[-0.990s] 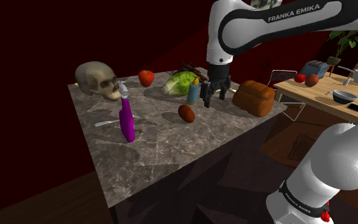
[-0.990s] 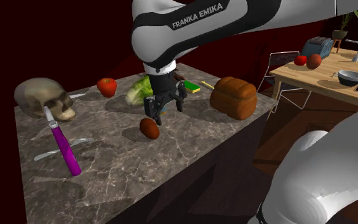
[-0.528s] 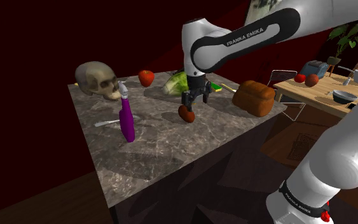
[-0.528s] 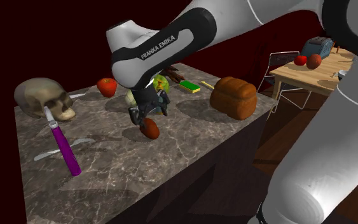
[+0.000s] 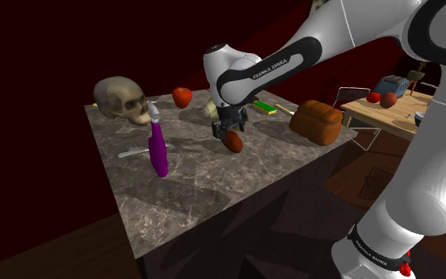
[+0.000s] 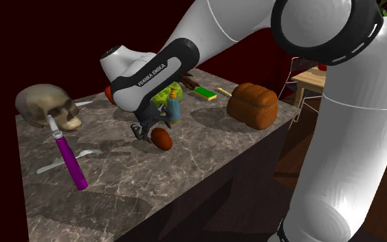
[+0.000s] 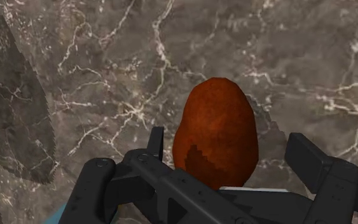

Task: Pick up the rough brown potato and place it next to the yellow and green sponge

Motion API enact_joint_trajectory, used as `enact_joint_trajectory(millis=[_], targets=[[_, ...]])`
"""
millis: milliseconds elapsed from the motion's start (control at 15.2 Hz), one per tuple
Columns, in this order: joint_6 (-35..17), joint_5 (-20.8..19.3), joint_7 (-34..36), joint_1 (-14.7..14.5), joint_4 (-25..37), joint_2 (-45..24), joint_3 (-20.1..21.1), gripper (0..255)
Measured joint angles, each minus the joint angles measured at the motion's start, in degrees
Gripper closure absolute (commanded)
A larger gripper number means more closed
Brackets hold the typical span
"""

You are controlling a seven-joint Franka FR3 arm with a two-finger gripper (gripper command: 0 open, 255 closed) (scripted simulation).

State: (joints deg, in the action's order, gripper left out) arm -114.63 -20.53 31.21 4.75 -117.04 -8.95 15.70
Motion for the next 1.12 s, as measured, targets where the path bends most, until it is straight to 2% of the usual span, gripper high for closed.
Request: enact_joint_trajectory(millis=[396,792,858,1122], targets=[[-3.82,-1.68,1.14,0.38,-1.96,-2.07,-0.68,0],[-4.40,-1.91,1.22,0.48,-2.23,-2.35,-0.80,0],[-4.40,-1.91,1.22,0.48,-2.24,-2.35,-0.80,255],[-4.36,-1.91,1.23,0.47,-2.19,-2.31,-0.79,255]])
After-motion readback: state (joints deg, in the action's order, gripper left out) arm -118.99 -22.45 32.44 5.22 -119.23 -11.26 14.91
